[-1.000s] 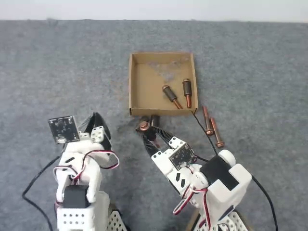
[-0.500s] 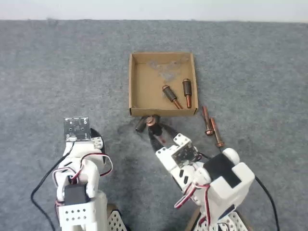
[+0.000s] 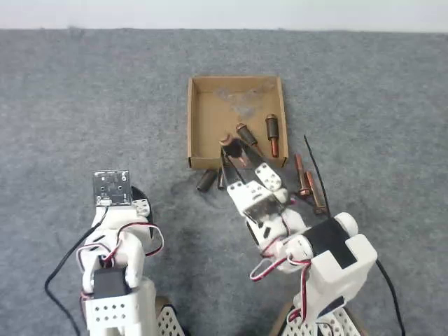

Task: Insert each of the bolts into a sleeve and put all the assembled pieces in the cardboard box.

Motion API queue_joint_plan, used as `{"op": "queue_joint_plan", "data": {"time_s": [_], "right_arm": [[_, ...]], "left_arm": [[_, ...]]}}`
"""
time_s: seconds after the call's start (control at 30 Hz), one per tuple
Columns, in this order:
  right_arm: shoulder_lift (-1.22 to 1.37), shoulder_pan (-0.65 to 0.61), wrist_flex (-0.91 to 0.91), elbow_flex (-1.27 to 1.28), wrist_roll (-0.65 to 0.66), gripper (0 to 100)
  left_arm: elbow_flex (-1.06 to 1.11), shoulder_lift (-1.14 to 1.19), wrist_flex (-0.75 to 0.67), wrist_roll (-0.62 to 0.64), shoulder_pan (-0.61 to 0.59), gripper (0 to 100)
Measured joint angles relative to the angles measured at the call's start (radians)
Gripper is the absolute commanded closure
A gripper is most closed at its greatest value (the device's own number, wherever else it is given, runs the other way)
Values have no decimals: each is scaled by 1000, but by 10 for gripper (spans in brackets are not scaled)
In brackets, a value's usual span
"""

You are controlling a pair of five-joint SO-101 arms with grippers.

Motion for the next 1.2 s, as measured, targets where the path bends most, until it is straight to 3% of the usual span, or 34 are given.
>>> {"op": "queue_joint_plan", "data": {"time_s": [0.33, 0.97, 1.2], "right_arm": [[2, 61, 381, -276, 34, 993], [21, 69, 1536, -825, 34, 993], [21, 69, 1857, -954, 35, 993]], "left_arm": [[0, 0, 0, 0, 0, 989], [0, 0, 0, -2, -9, 989], [0, 0, 0, -2, -9, 989]]}}
